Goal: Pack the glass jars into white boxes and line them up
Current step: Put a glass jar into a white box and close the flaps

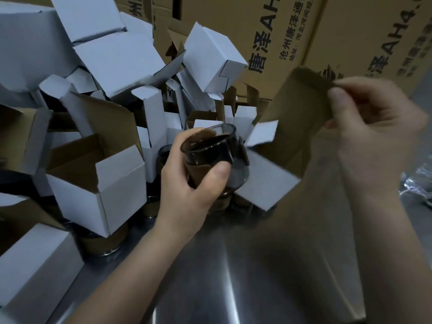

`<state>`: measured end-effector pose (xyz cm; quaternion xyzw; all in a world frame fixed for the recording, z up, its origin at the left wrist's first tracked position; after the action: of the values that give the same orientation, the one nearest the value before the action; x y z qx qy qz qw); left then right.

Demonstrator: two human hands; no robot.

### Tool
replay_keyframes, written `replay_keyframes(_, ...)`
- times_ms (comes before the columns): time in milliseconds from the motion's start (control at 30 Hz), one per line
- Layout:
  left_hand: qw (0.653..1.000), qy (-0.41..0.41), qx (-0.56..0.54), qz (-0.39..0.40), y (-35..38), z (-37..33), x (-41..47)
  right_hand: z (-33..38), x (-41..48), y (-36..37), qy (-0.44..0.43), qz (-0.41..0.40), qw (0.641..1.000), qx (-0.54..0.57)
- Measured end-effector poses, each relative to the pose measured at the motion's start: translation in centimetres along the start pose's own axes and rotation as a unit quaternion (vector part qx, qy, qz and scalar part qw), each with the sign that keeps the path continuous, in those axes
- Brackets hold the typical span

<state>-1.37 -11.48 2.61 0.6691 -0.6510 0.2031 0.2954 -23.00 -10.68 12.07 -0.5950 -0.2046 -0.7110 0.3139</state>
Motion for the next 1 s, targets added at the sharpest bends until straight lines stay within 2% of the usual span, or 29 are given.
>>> replay_keyframes(100, 0.997, -0.023, -0.066, 0.040, -0.6, -0.3, -0.4, 0.6, -2.2, 1.0, 0.034, 0.109, 0.993, 0.020)
replay_keyframes(167, 0.994, -0.043, -0.078, 0.060, -1.0, -0.3, -0.6, 0.8, -3.7, 1.7, 0.066, 0.149, 0.986, 0.027)
replay_keyframes(333, 0.985, -0.075, -0.107, 0.109, -1.0, 0.3, -1.1, 1.1, -4.4, 1.9, 0.139, 0.129, 0.978, 0.090)
replay_keyframes(500, 0.977, -0.066, -0.149, 0.137, -0.9, -0.2, -1.1, 1.7, -3.4, 1.3, 0.145, 0.152, 0.969, 0.131)
replay_keyframes(600, 0.977, -0.073, -0.142, 0.140, -0.5, -0.2, -1.6, 2.0, -3.8, 2.3, 0.151, 0.184, 0.964, 0.116)
replay_keyframes(800, 0.979, -0.087, -0.066, 0.173, -0.2, 0.0, -1.4, 1.7, -6.1, 4.9, 0.243, 0.180, 0.941, 0.153)
replay_keyframes(933, 0.983, -0.077, 0.000, 0.166, 0.0, 0.2, -1.8, 1.9, -6.8, 5.1, 0.231, 0.203, 0.945, 0.108)
replay_keyframes(1000, 0.988, -0.069, 0.037, 0.137, 0.0, 0.3, -1.9, 2.7, -6.6, 4.4, 0.222, 0.174, 0.953, 0.110)
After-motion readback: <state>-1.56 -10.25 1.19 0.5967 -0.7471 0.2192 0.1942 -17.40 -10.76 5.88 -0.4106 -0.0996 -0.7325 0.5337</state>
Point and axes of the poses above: each hand's wrist, its own x-axis towards the middle knuckle, its own y-axis out of the palm, z = x × y, the point moved 3 cm from there along x, towards the middle knuckle, and after that the axes turned 3 degrees about -y, right-handed, at the moved point
